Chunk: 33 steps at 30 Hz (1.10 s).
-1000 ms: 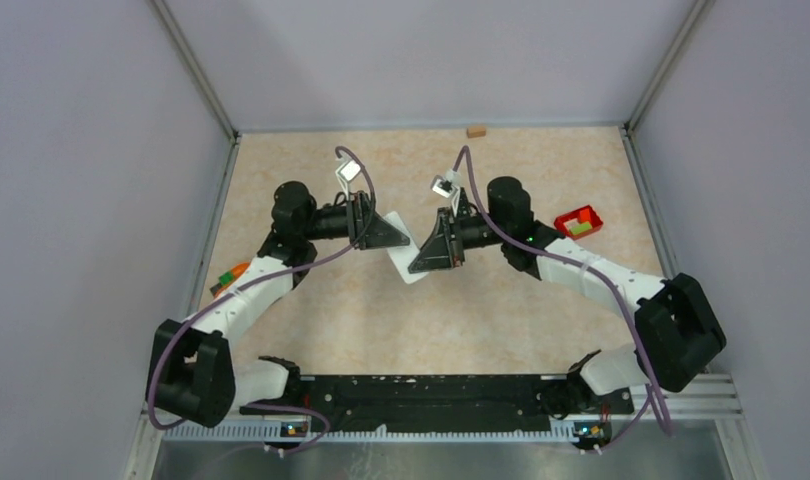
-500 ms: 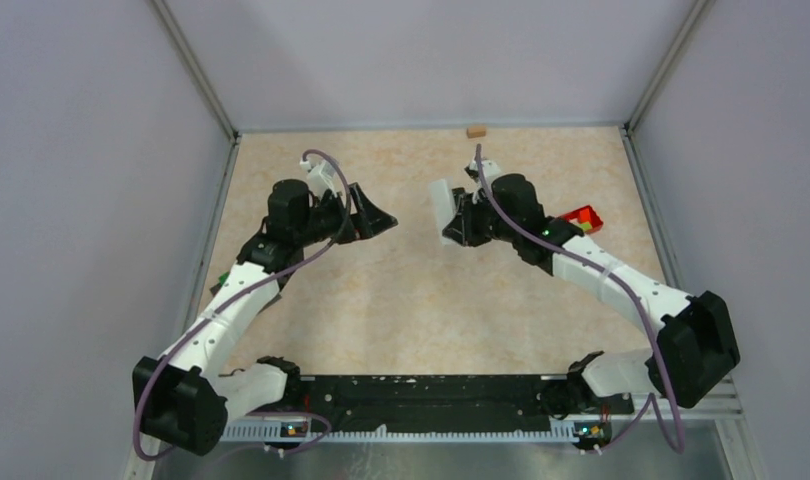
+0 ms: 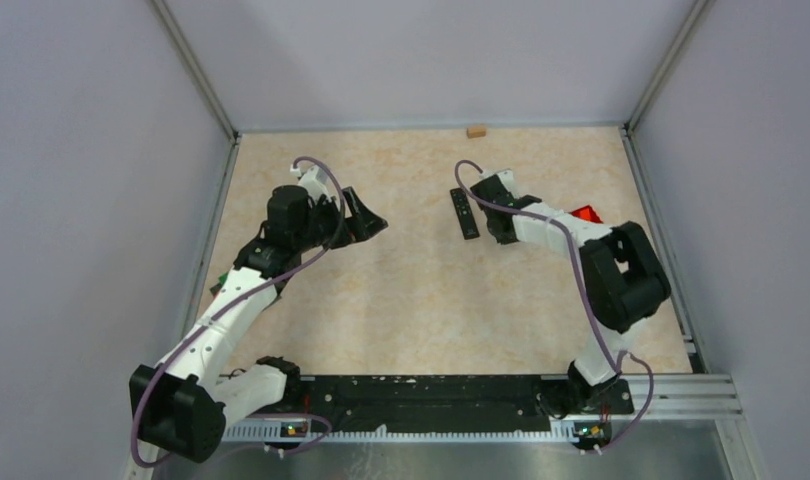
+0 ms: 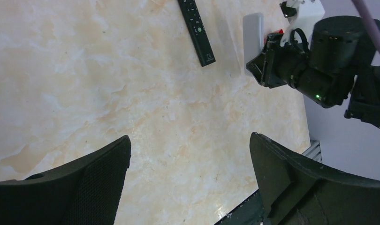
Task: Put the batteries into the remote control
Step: Turn over the remote control at the center of the board.
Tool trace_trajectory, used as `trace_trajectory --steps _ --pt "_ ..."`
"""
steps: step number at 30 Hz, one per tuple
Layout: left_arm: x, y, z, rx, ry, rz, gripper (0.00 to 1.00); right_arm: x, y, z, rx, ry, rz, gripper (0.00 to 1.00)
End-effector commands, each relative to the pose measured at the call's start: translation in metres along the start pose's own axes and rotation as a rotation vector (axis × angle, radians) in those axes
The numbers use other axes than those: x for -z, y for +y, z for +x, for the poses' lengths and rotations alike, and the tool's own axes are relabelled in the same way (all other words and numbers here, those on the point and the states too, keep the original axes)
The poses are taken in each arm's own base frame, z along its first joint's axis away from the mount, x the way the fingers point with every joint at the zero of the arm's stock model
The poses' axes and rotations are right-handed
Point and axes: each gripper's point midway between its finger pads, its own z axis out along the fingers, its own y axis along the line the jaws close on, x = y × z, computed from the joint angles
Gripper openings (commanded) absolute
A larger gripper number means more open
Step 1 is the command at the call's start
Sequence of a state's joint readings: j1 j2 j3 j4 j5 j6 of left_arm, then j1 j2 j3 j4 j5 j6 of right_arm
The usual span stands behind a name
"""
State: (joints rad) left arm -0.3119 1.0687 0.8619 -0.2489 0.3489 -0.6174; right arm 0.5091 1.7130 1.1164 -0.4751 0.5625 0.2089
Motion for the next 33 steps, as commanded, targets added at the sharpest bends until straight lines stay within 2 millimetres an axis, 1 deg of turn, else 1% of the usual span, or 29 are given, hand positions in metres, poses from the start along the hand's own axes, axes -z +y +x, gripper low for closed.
trace_trajectory --steps 1,6,7,9,12,14,16,19,22,25,26,27,28,29,31,33 --pt "0.005 0.001 -0.004 -0.018 -0.027 -0.007 0.99 -0.006 -0.024 -0.021 0.053 0.001 0.179 0.0" --pt "0.001 0.002 -0.002 -0.008 -0.009 -0.011 0.99 -0.018 -0.015 -0.017 0.083 0.035 0.171 0.0" --pt "0.001 0.002 -0.003 -0.005 -0.008 -0.013 0.99 -0.021 -0.012 -0.016 0.092 0.044 0.161 0.05" --pt "0.0 0.003 -0.003 0.004 -0.002 -0.023 0.99 -0.024 -0.006 -0.014 0.106 0.065 0.137 0.23" --pt "-0.001 0.008 -0.004 0.011 0.005 -0.054 0.99 -0.025 0.005 -0.011 0.129 0.092 0.068 0.33" --pt "0.0 0.01 -0.006 0.01 0.007 -0.081 0.99 -0.022 0.012 -0.009 0.131 0.099 0.016 0.37" --pt "0.002 0.012 -0.007 0.002 0.005 -0.096 0.99 -0.018 0.021 -0.009 0.125 0.101 -0.043 0.41" --pt "0.006 0.013 -0.011 -0.008 -0.002 -0.118 0.99 -0.008 0.03 -0.012 0.109 0.093 -0.126 0.43" --pt "0.012 0.016 -0.014 -0.016 0.0 -0.158 0.99 0.009 0.041 -0.019 0.08 0.067 -0.237 0.47" --pt "0.02 0.019 -0.016 -0.026 0.002 -0.202 0.99 0.033 0.048 -0.029 0.033 0.013 -0.334 0.49" --pt "0.023 0.019 -0.017 -0.032 0.001 -0.21 0.99 0.04 0.045 -0.033 0.009 -0.014 -0.345 0.5" --pt "0.027 0.02 -0.017 -0.039 0.0 -0.215 0.99 0.054 0.036 -0.042 -0.032 -0.071 -0.341 0.5" --pt "0.03 0.017 -0.018 -0.051 -0.009 -0.21 0.99 0.064 0.024 -0.047 -0.074 -0.121 -0.318 0.5" --pt "0.033 0.014 -0.021 -0.067 -0.021 -0.2 0.99 0.072 0.009 -0.05 -0.116 -0.168 -0.274 0.51" --pt "0.041 0.011 -0.03 -0.093 -0.061 -0.205 0.99 0.094 -0.03 -0.057 -0.208 -0.284 -0.161 0.53" --pt "0.05 0.012 -0.041 -0.116 -0.117 -0.234 0.99 0.119 -0.063 -0.056 -0.28 -0.378 -0.093 0.57"
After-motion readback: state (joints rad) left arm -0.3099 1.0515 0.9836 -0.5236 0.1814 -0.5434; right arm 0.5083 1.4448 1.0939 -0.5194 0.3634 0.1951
